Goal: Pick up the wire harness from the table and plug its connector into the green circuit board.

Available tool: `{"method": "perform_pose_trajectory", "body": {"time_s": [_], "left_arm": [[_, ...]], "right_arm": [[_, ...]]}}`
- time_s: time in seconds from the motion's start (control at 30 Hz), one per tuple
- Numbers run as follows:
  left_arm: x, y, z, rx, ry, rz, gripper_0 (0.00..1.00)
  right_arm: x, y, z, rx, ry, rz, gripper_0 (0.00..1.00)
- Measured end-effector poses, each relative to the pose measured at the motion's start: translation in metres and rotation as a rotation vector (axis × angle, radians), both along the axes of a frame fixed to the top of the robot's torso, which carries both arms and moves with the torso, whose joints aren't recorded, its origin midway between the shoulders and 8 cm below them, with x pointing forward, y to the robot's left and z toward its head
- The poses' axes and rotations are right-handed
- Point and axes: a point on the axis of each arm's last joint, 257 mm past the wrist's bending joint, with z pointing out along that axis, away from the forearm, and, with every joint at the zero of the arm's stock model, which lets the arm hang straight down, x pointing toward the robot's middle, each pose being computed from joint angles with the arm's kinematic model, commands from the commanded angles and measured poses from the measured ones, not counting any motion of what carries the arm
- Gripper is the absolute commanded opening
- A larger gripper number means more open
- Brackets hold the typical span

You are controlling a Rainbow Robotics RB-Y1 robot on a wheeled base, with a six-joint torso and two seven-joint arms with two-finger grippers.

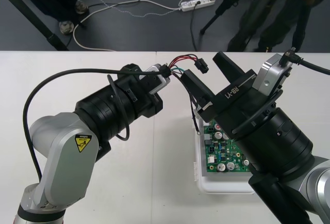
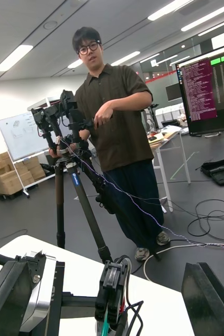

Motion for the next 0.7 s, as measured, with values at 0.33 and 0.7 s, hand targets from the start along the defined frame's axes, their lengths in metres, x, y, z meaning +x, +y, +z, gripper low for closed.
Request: {"method": "perform_pose_trajectory", "body": {"time_s": [0.33, 0.7], "left_arm": [[0.0000, 0.0000, 0.0000, 0.000, 0.000, 0.000, 0.00], [0.0000, 0.0000, 0.0000, 0.000, 0.000, 0.000, 0.00]], "right_arm": [[0.0010, 0.0000, -0.0016, -0.014, -0.006, -0.007, 0.00], [0.0015, -0.0001, -0.0025, -0.017, -0.006, -0.009, 0.00]]}}
